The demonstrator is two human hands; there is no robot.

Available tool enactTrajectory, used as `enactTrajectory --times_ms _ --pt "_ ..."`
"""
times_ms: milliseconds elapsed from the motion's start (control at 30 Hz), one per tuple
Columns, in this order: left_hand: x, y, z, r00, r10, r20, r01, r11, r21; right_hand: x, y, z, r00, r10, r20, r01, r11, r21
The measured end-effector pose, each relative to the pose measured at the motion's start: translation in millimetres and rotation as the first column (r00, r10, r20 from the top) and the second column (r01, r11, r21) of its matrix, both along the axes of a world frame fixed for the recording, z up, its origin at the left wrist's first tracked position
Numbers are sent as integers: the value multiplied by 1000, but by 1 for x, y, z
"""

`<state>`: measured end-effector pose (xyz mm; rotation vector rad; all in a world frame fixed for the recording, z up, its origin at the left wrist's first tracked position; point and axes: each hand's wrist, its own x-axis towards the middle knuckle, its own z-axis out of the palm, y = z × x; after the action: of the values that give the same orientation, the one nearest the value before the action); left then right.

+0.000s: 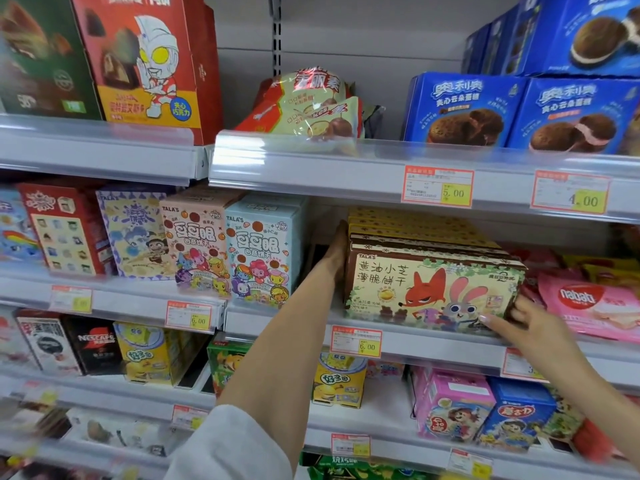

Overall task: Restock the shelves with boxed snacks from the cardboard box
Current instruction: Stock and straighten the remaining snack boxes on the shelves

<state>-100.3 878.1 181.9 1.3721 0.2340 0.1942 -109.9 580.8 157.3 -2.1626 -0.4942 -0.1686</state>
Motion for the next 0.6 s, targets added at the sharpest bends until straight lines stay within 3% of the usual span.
enactTrajectory --times_ms 233,400,533,600 --pt "-15 -6 3 999 42 7 -42 999 13 3 0 -3 1000 21 -22 -20 999 40" --pt "-43 -14 3 986 131 -103 -145 978 -148 -1 3 -1 999 31 -24 -30 999 34" --pt "-82 -39 3 967 234 -103 -241 968 -64 -2 2 -2 999 36 -38 -36 999 -9" --pt "-101 -47 4 969 245 -40 -239 965 111 -5 3 3 997 48 -54 -48 999 -6"
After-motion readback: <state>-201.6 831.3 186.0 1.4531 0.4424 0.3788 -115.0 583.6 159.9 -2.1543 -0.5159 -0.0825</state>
